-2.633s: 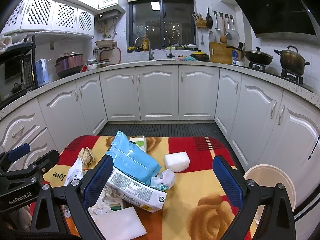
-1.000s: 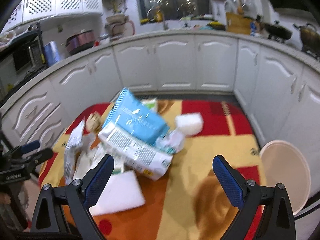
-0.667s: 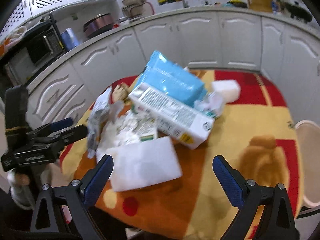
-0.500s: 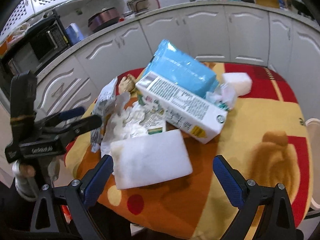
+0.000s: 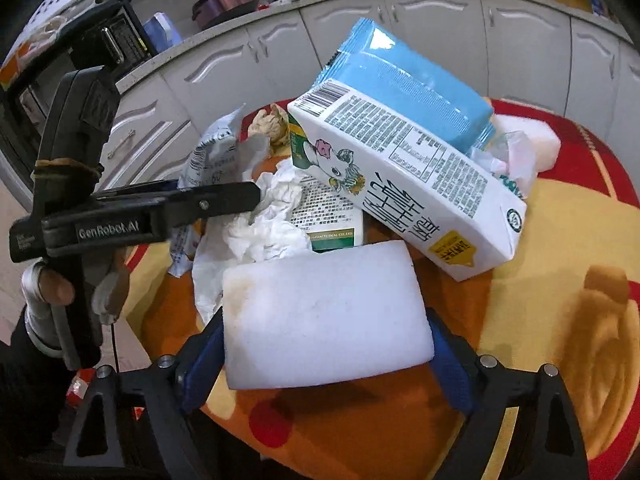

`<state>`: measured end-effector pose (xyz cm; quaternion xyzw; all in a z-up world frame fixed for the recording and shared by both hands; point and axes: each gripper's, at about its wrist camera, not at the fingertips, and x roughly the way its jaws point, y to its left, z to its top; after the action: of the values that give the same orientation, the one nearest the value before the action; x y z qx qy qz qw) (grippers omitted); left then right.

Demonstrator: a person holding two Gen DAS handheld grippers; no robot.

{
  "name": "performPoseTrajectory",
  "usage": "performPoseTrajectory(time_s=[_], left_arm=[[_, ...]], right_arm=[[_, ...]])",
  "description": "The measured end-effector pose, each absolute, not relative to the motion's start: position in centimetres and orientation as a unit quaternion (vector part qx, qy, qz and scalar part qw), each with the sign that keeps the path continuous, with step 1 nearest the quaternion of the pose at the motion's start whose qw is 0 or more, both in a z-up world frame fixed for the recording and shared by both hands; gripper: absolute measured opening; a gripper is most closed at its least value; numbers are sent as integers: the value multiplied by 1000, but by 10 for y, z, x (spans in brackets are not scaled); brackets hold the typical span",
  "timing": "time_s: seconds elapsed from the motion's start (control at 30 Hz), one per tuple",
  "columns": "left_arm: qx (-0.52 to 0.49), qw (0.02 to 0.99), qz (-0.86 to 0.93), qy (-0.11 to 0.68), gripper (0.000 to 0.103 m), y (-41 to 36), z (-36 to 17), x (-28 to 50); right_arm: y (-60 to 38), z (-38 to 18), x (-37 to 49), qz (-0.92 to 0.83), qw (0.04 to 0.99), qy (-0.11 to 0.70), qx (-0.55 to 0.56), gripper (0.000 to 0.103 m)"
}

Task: Collect trash
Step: 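Grasp the white sponge with the right tool while the left tool grasps a white sachet, then carry both items to the beige bin and open both tools to drop them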

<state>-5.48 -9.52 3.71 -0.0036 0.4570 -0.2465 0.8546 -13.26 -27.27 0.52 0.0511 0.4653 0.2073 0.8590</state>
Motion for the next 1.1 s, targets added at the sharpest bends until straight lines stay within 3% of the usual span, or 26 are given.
performPoseTrajectory(time_s=[0.5, 0.77, 1.1], left_arm=[[-42, 858, -274, 432, 61, -82, 97, -81], [-1, 854, -330, 402, 61, -159, 134, -104], [25, 820, -388, 419, 62, -289, 135, -112]], right_arm=[[-317, 51, -161, 183, 894, 404, 67, 88], [-365, 72, -178, 114, 919, 372, 58, 88], [-488, 63, -201, -41, 916, 387, 99, 89]])
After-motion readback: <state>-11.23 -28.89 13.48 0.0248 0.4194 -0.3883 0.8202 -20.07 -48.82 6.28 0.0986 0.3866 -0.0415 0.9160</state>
